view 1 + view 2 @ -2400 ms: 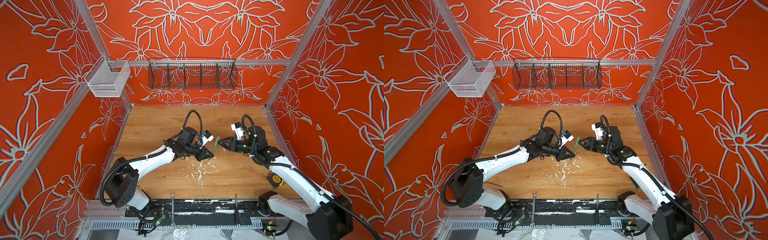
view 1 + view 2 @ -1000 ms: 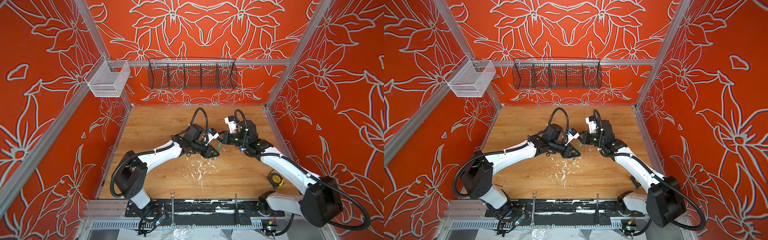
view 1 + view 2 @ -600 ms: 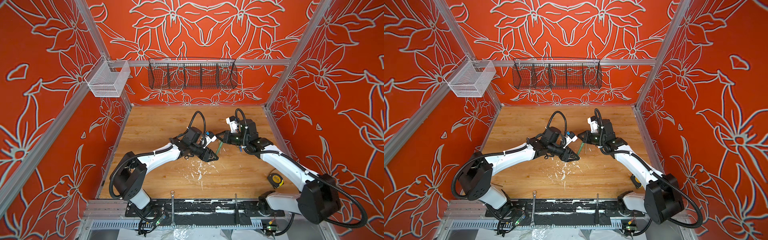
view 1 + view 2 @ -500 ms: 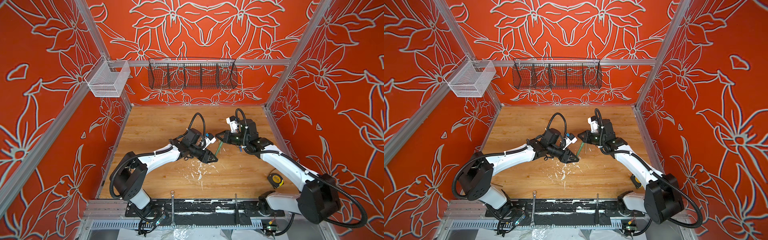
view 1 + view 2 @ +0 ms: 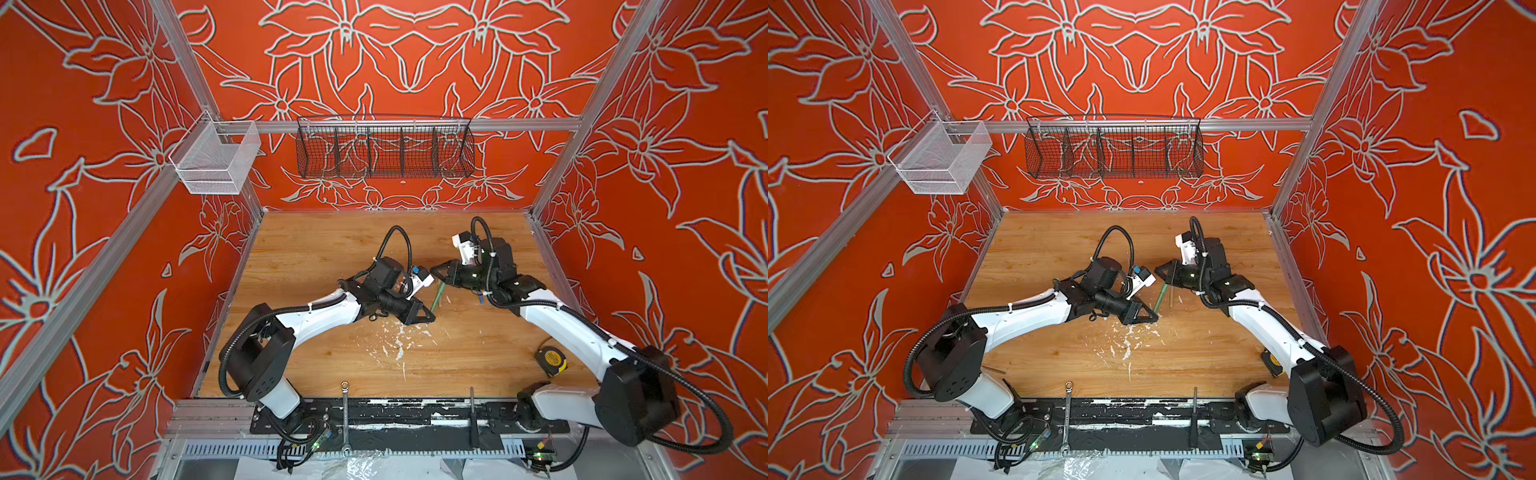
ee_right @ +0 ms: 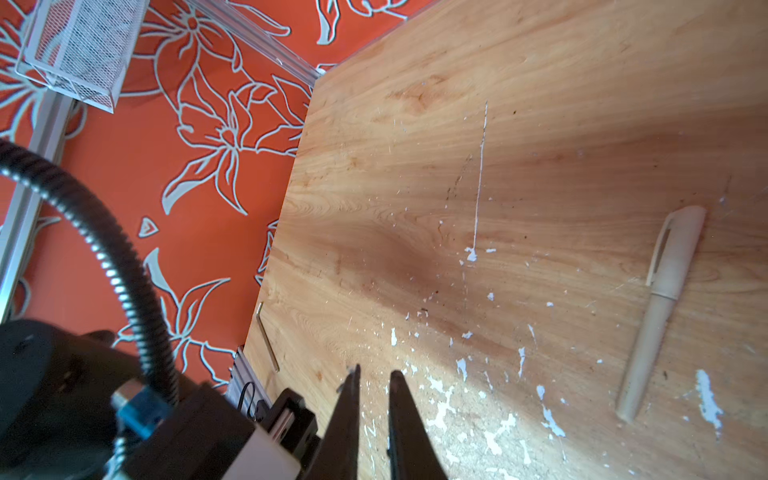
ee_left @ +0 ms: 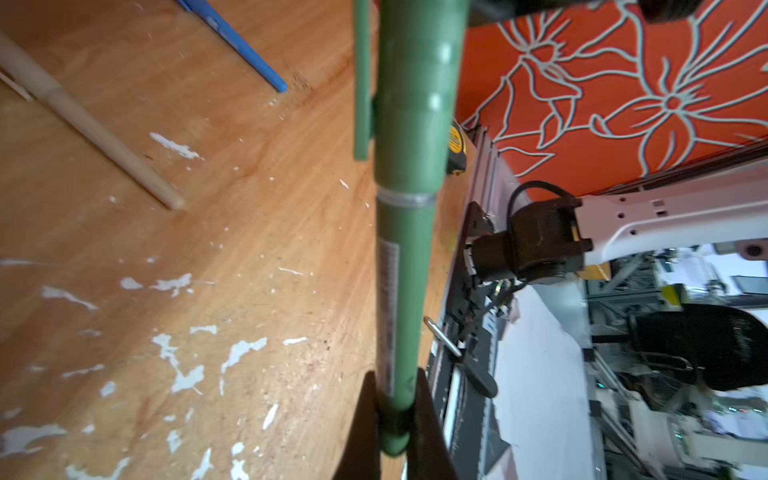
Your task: Insert the pens into the pen caps
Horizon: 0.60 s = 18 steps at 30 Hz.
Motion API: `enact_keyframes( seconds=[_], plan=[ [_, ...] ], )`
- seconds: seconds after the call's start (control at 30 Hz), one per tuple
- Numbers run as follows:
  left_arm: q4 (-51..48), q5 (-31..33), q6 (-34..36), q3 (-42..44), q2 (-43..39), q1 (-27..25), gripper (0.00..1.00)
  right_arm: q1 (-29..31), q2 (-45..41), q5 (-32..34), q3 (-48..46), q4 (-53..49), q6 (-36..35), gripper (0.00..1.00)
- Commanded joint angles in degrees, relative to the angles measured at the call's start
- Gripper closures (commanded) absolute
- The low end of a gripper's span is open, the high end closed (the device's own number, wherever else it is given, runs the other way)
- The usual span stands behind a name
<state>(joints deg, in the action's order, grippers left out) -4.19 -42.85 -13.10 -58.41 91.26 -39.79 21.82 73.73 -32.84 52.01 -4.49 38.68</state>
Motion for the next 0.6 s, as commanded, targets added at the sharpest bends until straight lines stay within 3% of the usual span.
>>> enact_keyframes(
  seconds=[0.0, 0.23, 0.37, 0.57],
  plan=[
    [0.1, 2.4, -1.2, -2.2, 0.7, 0.4, 1.0, -0.1, -0.2, -0.4, 0.0, 1.1, 1.4, 1.0],
    [2.2, 10.9, -5.5, -4.3, 1.3, 1.7, 1.0, 0.7, -0.4, 2.0, -2.6, 1.1, 2.9, 1.0],
    [5.8, 12.4, -6.7, -8.1, 3.2, 4.0, 1.0, 6.0, 0.8, 7.3, -4.8, 0.3, 4.4, 1.0],
    [8.3, 16.6, -6.6, -12.4, 5.5, 5.6, 1.0, 9.4, 1.8, 8.3, -11.4, 8.2, 11.8, 1.0]
  ],
)
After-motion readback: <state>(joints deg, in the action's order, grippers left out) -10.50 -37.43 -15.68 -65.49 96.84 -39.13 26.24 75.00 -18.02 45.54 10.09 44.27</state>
